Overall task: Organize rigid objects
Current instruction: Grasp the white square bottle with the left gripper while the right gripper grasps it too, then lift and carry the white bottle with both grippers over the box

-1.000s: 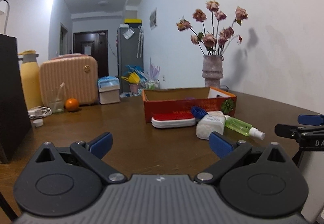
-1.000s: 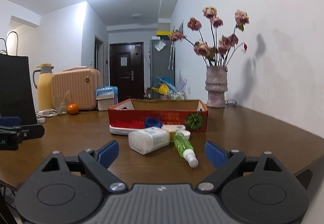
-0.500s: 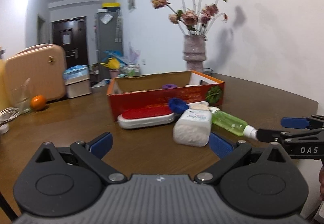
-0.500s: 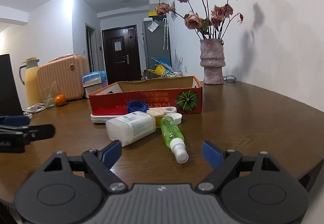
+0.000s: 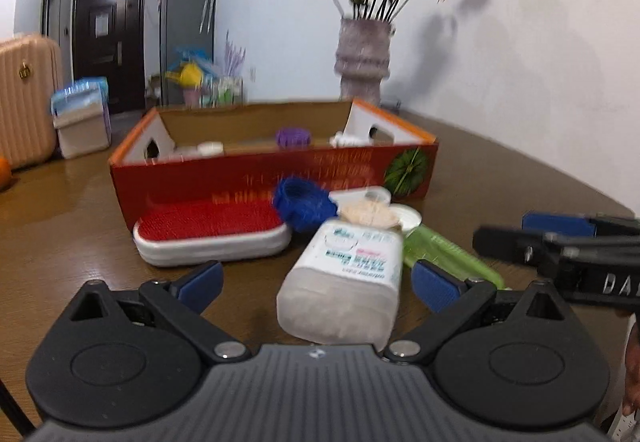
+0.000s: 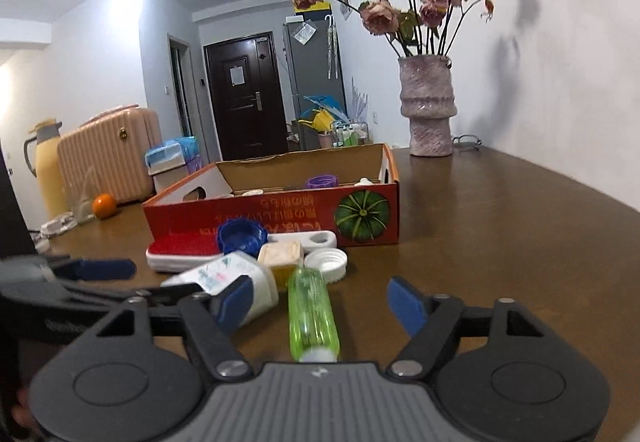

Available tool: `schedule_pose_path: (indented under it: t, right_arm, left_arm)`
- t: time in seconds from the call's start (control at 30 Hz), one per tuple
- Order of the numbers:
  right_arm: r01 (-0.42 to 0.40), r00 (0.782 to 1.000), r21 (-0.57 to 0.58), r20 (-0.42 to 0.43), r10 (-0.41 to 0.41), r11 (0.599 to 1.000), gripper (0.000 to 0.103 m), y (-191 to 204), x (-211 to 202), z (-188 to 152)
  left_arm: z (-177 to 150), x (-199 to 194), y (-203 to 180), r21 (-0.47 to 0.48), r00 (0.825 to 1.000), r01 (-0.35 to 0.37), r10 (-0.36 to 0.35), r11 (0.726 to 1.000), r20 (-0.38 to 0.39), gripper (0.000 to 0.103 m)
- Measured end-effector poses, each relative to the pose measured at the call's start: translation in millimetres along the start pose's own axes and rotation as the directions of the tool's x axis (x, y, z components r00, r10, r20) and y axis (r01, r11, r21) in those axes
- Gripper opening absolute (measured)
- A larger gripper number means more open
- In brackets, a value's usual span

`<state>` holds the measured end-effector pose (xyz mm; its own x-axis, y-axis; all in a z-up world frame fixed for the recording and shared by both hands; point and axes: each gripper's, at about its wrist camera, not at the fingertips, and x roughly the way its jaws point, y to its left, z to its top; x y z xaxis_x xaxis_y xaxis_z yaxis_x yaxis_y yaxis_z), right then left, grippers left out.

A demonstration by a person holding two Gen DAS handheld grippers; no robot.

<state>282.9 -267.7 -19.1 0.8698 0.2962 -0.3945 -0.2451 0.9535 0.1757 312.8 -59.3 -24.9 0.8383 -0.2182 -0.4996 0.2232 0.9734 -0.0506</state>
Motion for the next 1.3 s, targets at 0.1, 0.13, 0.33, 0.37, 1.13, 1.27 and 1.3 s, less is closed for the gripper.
schedule_pose_path:
  t: [0.1,0.13,0.33,0.37,1.13,1.27,1.3]
  right_arm:
    - [-0.017,1.000,0.005,-0.002,0.017,1.000,0.073,1,14,6]
    - [-0.024,1.000,0.004,-0.002,0.024,1.000,0.073,3,17,7]
    - [-0.086,0.996,-0.005,-0.022,0.086,0.996,0.072,22,30,8]
    - [-0.112,0.993,0.003,-0.032,0.112,0.994,0.071,27,32,8]
    - [-0.244,0.943,0.200,-0.178,0.281,0.949,0.024,89,37,-10]
    - [-0.225,0.947,0.214,-0.184,0.265,0.951,0.026,71,6,-19]
    - [-0.229,0.945,0.239,-0.180,0.275,0.944,0.026,64,1,-22]
  left_arm:
    - [-4,1,10,-0.039,0.998,0.059,-0.059,0.998,-0.010,0.078]
    - [-5,0,17,-0.064,0.996,0.091,-0.092,0.994,-0.011,0.070]
    - [-15,-33,57,-0.086,0.998,0.052,-0.055,0.995,-0.029,0.070]
    - [-18,-38,64,-0.094,0.998,0.050,-0.053,0.994,-0.027,0.070]
    - [-40,-86,101,-0.367,0.970,0.237,-0.241,0.900,0.036,0.031]
    - [-48,-99,73,-0.314,0.966,0.251,-0.259,0.916,0.017,0.031]
    - [-50,-101,68,-0.299,0.965,0.255,-0.263,0.919,0.014,0.031]
